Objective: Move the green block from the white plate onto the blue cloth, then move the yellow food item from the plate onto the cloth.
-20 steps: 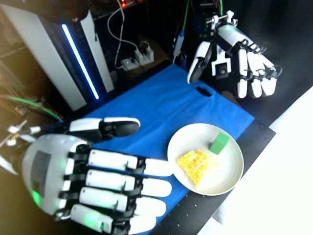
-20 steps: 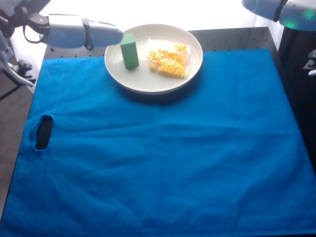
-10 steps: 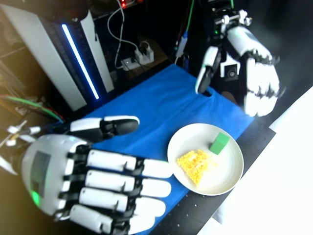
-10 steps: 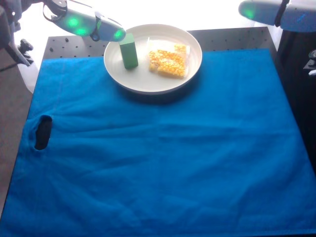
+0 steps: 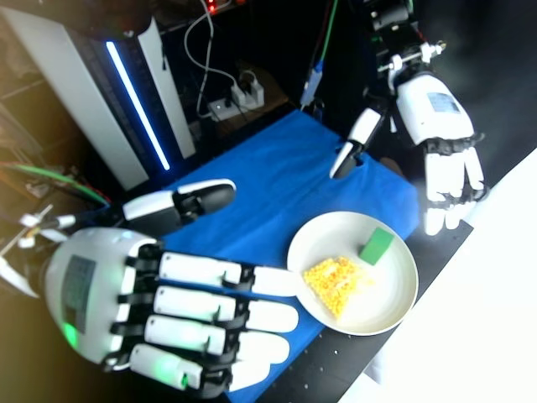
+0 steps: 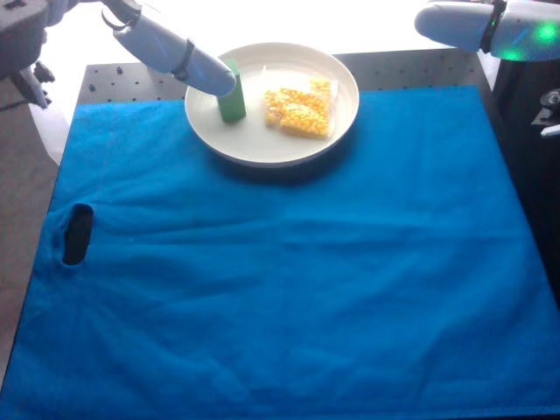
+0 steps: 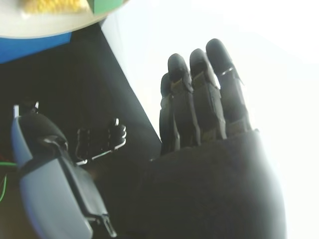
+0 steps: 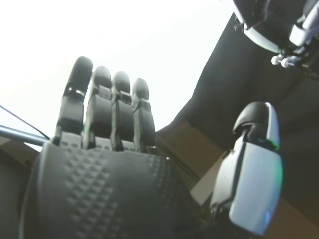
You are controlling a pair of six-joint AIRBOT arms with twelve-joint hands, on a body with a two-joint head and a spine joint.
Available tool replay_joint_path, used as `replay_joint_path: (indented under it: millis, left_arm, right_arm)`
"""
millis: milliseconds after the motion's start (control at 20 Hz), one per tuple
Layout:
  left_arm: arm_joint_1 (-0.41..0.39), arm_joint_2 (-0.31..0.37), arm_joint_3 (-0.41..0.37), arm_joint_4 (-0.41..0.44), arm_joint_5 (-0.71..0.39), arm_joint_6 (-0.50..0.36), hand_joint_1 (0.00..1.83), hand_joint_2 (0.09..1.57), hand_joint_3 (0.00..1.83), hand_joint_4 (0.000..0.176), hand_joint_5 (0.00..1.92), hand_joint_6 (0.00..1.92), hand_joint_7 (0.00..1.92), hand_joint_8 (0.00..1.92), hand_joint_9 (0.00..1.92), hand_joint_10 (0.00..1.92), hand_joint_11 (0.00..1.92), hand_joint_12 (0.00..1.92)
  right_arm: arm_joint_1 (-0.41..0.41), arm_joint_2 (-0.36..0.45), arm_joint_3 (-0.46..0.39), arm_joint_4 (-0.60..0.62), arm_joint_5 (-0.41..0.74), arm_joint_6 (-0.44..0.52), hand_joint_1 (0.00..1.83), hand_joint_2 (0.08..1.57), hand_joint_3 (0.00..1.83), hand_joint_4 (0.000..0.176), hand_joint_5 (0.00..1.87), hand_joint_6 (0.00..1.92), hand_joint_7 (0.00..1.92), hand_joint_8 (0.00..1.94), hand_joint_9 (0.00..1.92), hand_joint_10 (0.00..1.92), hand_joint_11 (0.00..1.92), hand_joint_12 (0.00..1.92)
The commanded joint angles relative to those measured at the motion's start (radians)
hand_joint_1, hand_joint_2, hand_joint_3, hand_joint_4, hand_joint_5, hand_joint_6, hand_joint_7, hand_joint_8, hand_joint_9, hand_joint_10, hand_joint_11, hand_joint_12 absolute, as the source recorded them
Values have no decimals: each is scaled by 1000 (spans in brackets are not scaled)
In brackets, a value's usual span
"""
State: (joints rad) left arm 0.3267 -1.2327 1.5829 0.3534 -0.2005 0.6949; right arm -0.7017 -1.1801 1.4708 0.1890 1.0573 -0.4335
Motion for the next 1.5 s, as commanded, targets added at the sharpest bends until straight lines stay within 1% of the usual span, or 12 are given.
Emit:
replay_joint_path:
  millis: [0,100,200,250,350,400,550,650,750,850,950,1450]
  left_arm:
    - [-16,-13,8,4,-69,-2,698,689,16,0,374,4,557,12,501,14,225,785]
    - [-18,-43,36,26,-41,-2,725,697,1,0,403,1,560,1,447,0,147,813]
    - [-18,-73,67,31,-23,-2,750,685,0,0,440,0,627,0,499,3,148,952]
    - [-17,-81,78,31,-14,-2,750,702,6,0,451,2,667,12,545,18,188,989]
    - [-11,-112,114,36,15,-2,814,766,1,0,536,2,808,5,736,18,117,1081]
    - [-8,-122,126,42,23,-2,814,766,1,0,536,2,808,5,736,18,117,1081]
    - [3,-148,160,52,54,-2,802,769,2,0,535,1,779,0,836,31,258,1330]
    - [12,-160,174,52,59,-2,784,796,2,0,490,0,747,0,904,45,411,1285]
    - [18,-170,183,52,60,-2,791,783,0,0,493,5,729,0,858,21,351,1249]
    - [27,-185,196,52,60,-2,895,826,12,0,523,14,730,1,899,36,382,1260]
    - [32,-197,206,52,60,-2,821,782,0,0,562,4,762,2,879,19,310,1267]
    - [40,-230,232,35,50,-2,850,808,2,0,614,0,786,0,922,16,474,1249]
  right_arm:
    - [14,-3,3,6,121,8,580,816,10,0,360,3,326,5,314,10,0,1042]
    - [14,-6,4,0,121,8,593,825,5,0,362,2,330,4,323,9,0,1071]
    - [14,-12,3,-3,121,8,620,823,1,0,361,1,314,0,311,2,0,1063]
    - [14,-14,3,-6,121,8,622,804,0,0,362,1,313,0,306,0,0,1058]
    - [14,-21,3,-13,121,8,620,801,0,0,349,0,300,0,273,1,0,1004]
    - [14,-22,3,-17,121,8,620,801,0,0,349,0,300,0,273,1,0,1004]
    - [14,-29,3,-25,122,8,637,802,0,0,362,1,308,1,296,6,0,1104]
    - [14,-31,3,-28,122,8,612,792,0,0,358,0,298,1,279,1,0,1119]
    - [14,-32,3,-30,122,8,612,805,5,0,362,1,302,2,281,3,0,1094]
    - [14,-33,3,-34,122,8,630,809,3,0,375,3,315,3,301,8,0,1114]
    - [14,-34,2,-36,123,8,613,795,0,0,373,1,317,3,303,7,0,1117]
    - [20,-35,-3,-46,131,8,641,833,4,0,386,2,339,5,339,7,0,1204]
